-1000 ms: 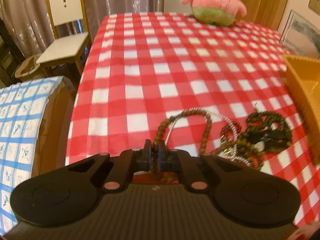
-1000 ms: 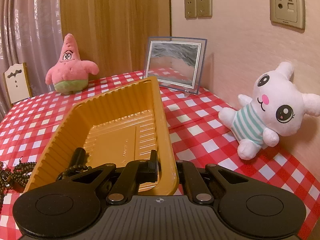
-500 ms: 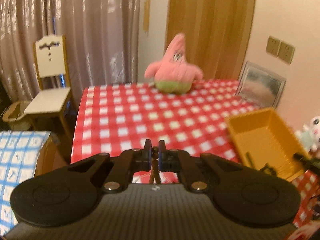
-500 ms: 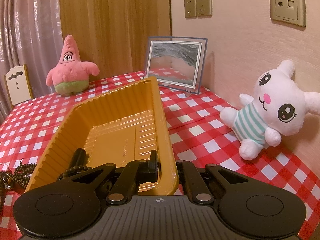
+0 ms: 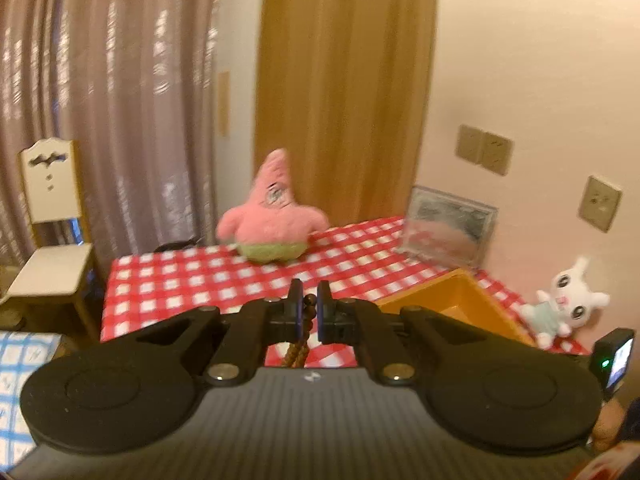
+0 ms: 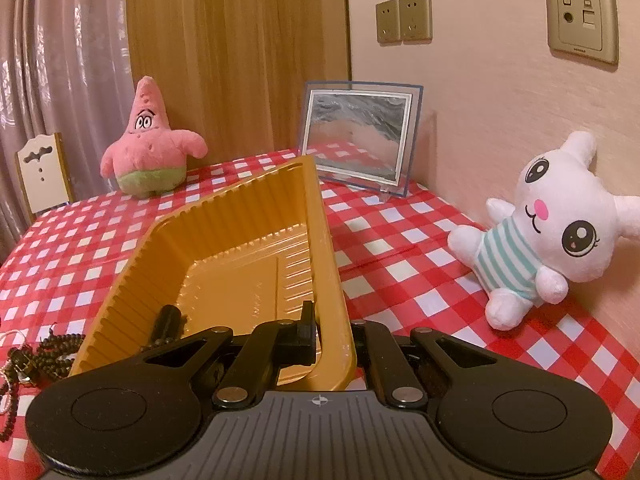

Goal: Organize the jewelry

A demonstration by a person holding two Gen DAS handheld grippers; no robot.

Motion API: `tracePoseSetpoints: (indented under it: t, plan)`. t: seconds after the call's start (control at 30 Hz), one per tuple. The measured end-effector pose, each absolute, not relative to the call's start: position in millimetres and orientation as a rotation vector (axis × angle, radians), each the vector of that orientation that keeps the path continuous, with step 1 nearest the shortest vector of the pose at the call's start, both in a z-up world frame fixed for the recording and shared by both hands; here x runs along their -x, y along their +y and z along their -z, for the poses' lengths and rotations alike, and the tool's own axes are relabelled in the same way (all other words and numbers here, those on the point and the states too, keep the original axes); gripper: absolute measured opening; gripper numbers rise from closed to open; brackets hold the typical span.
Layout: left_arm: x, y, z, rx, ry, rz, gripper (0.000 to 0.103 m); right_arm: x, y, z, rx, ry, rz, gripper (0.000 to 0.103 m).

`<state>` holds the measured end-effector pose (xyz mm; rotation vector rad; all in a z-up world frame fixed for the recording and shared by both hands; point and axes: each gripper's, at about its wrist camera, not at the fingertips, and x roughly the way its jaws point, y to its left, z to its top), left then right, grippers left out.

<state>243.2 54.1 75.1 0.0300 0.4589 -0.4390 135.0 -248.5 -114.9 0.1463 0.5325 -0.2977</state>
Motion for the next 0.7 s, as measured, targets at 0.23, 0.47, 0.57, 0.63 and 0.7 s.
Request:
tracePoseSetpoints:
  t: [0.23, 0.47, 0.57, 0.63, 0.7]
  plan:
    - [-241.6, 10.0, -90.5, -0.013, 0.403, 0.588, 0.005, -136.9, -245.8, 111.9, -0.138, 0.529, 0.293, 0.005]
    - [-241.8, -44.1, -87.7, 0.016, 0.405, 0.757, 0.005, -137.0, -244.4, 110.2, -0.138, 0.527, 0.291, 0.005]
    - [-241.6, -70.5, -79.6, 0.024, 0.427, 0.830, 0.005, -137.0, -244.4, 109.9, -0.138, 0.527, 0.291, 0.005]
    - [-240.3, -88.0, -71.8, 0.023, 0.446, 0.869, 0.005, -136.9, -244.4, 110.0, -0.138, 0.526, 0.290, 0.005]
    - [-240.4, -101.5, -62.2, 0.025, 0.475, 0.898, 0.005, -136.9, -244.4, 109.6, -0.138, 0.525, 0.288, 0.005]
